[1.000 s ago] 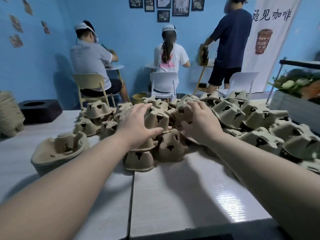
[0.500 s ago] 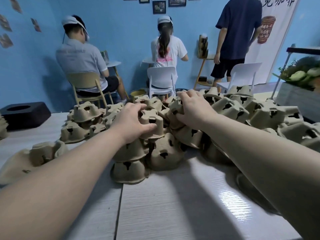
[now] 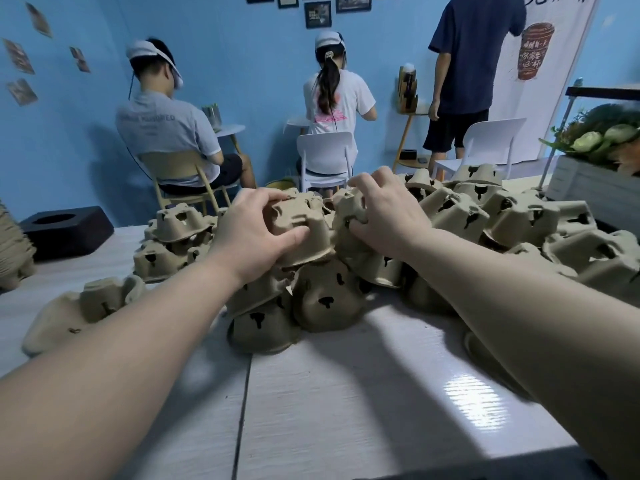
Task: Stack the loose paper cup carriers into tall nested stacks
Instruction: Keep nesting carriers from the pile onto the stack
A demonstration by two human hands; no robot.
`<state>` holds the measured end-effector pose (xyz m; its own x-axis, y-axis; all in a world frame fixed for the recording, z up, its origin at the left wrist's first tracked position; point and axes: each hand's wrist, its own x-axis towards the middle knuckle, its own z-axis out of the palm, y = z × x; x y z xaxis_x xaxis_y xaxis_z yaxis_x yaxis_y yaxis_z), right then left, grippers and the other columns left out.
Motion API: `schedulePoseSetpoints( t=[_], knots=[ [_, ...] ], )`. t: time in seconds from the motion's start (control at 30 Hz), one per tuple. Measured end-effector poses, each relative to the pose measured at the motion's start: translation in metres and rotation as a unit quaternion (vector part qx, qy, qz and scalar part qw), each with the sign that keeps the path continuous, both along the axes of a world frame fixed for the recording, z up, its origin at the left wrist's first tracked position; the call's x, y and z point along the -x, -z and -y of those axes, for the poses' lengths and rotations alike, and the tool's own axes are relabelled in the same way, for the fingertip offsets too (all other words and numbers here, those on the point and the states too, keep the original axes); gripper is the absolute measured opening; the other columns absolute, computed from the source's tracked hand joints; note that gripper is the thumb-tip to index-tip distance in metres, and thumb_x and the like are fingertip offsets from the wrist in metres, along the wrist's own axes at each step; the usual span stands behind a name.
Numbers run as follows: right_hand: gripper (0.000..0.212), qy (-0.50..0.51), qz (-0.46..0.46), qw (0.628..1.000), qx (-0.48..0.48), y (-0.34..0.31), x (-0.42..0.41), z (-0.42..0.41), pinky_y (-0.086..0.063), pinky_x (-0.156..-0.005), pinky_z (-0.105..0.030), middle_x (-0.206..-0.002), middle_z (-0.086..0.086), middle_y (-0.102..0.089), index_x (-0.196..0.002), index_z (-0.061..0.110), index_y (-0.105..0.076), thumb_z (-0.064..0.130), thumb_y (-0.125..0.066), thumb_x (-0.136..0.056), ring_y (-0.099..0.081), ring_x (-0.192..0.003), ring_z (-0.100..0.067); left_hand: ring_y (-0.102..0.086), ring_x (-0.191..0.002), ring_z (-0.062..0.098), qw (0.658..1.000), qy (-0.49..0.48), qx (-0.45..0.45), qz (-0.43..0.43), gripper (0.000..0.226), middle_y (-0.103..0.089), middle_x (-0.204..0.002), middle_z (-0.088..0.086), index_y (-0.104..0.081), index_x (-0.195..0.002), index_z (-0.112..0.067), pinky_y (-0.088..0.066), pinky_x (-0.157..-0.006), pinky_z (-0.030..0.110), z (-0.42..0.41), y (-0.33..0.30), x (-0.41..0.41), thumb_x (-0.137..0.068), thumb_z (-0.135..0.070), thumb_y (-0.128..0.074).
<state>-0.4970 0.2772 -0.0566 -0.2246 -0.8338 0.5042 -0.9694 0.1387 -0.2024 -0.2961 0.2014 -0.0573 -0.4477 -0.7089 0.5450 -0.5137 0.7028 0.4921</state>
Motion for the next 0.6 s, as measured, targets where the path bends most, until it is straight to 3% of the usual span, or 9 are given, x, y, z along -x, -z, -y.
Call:
schedulePoseSetpoints(
  t=[0.23, 0.33, 0.53, 0.6],
  knots=[
    [0.054, 0.053, 0.058, 0.995, 0.062, 0.008, -0.023, -0.054, -0.036, -0.097, -0.034, -0.121, -0.009, -0.044, -0.130, 0.017, -0.047, 0.036, -0.061, -0.081, -0.043, -0.116, -0.028, -0.052, -0.101, 0.011, 0.999, 0.011, 0.005, -0.048, 0.058, -0.048, -0.113, -0.004, -0.060, -0.124, -0.021, -0.039, -0.093, 0.021, -0.041, -0.008, -0.025, -0.073, -0.036, -0.084],
    [0.052, 0.057, 0.092, 0.991, 0.077, 0.025, -0.039, -0.083, -0.037, -0.095, -0.034, -0.121, -0.009, -0.044, -0.130, 0.017, -0.047, 0.034, -0.059, -0.082, -0.044, -0.115, -0.028, -0.052, -0.100, 0.009, 0.998, 0.013, -0.020, -0.064, 0.062, -0.049, -0.113, -0.005, -0.060, -0.122, -0.023, -0.038, -0.091, 0.021, -0.066, 0.008, -0.040, -0.066, -0.045, -0.077],
    [0.044, 0.030, 0.093, 0.995, 0.008, 0.076, -0.062, -0.122, -0.035, -0.094, -0.036, -0.124, -0.008, -0.048, -0.129, 0.019, -0.050, 0.017, -0.052, -0.085, -0.042, -0.113, -0.028, -0.057, -0.104, 0.015, 0.994, 0.012, -0.100, -0.041, 0.061, -0.052, -0.116, -0.003, -0.060, -0.120, -0.024, -0.046, -0.095, 0.029, -0.102, 0.064, -0.067, -0.066, -0.042, -0.082],
    [0.048, -0.005, 0.096, 0.995, -0.035, 0.088, -0.062, -0.130, -0.036, -0.097, -0.036, -0.129, -0.003, -0.049, -0.132, 0.024, -0.049, 0.013, -0.047, -0.085, -0.039, -0.116, -0.025, -0.056, -0.103, 0.014, 0.993, 0.003, -0.113, -0.026, 0.054, -0.052, -0.115, -0.003, -0.059, -0.118, -0.026, -0.043, -0.090, 0.026, -0.109, 0.077, -0.073, -0.071, -0.034, -0.085]
  ],
)
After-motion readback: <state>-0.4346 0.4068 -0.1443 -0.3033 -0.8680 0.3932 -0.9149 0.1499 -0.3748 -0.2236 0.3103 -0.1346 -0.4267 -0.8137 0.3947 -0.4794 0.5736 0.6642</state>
